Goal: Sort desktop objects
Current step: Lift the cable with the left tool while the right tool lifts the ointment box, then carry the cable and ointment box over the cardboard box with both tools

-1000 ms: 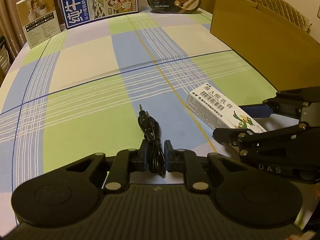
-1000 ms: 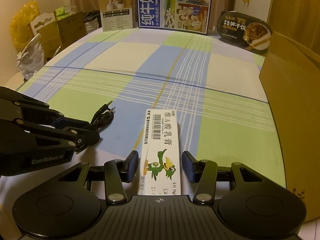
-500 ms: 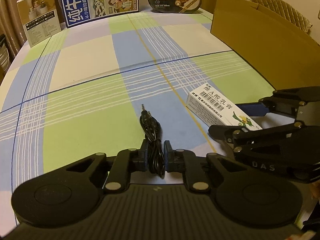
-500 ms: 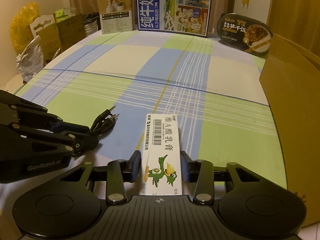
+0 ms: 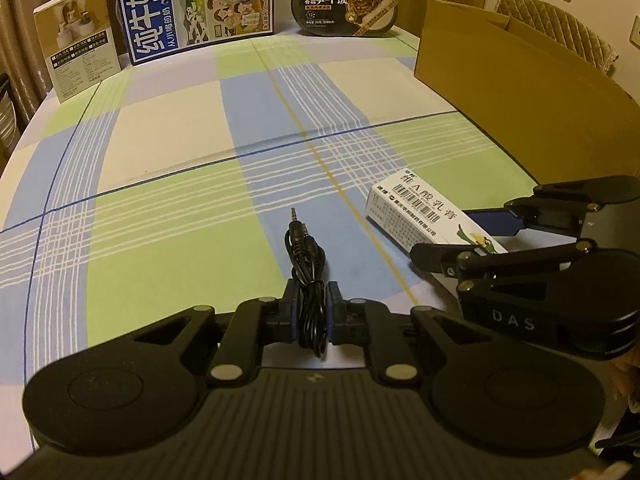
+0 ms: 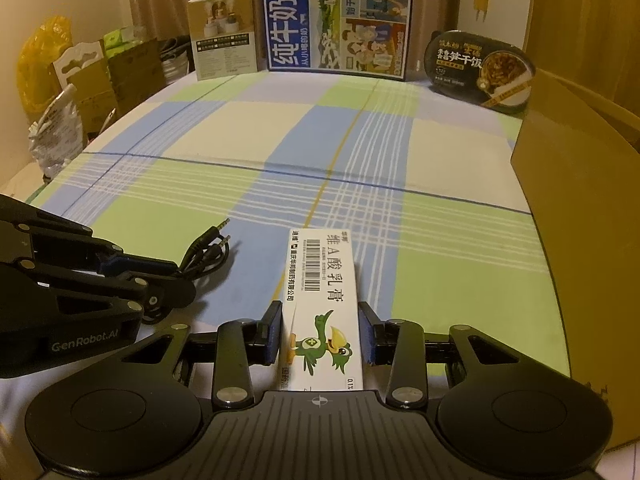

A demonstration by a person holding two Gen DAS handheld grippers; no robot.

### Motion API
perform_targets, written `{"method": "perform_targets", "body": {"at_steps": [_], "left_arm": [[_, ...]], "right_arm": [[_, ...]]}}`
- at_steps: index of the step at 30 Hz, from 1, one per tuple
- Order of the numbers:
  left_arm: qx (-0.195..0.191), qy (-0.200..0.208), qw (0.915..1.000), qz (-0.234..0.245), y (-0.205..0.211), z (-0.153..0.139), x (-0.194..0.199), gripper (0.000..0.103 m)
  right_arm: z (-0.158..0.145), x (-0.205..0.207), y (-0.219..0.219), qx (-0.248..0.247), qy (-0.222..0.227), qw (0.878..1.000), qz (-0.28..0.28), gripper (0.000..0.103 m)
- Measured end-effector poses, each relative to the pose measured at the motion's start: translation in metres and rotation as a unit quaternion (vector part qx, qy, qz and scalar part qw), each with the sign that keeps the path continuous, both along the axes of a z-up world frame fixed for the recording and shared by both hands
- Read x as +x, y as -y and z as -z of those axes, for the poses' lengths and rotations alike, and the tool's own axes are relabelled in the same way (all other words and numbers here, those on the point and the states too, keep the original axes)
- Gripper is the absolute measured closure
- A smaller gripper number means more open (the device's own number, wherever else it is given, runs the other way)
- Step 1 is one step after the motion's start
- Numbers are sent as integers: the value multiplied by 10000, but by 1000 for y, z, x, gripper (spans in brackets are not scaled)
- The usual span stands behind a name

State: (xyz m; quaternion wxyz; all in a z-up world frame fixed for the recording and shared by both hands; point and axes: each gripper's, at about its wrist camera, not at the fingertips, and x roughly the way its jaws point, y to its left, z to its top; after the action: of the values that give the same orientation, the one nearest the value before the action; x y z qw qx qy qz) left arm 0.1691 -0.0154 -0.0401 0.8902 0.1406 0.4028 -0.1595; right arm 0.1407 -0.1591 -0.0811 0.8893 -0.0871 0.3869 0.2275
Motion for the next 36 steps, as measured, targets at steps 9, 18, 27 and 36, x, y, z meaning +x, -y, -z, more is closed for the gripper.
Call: {"method": "perform_targets", "body": {"at_steps": [9, 18, 27, 36], "left_arm": [[-63, -13, 10000, 6, 2, -2, 1, 94], [-21, 104, 9999, 41, 6, -12, -5, 94], [-150, 271, 9995, -87, 16, -30, -22, 94], [-326, 482, 9983, -63, 40, -60, -46, 94]], "right_arm": [[-10, -5, 4, 132, 96, 9999, 47, 68], [-30, -13, 13, 248, 193, 9994, 166, 68], [-60, -26, 40, 463, 282, 9975, 445, 68], [-100, -37, 68, 751, 543, 9932, 701, 68]]}}
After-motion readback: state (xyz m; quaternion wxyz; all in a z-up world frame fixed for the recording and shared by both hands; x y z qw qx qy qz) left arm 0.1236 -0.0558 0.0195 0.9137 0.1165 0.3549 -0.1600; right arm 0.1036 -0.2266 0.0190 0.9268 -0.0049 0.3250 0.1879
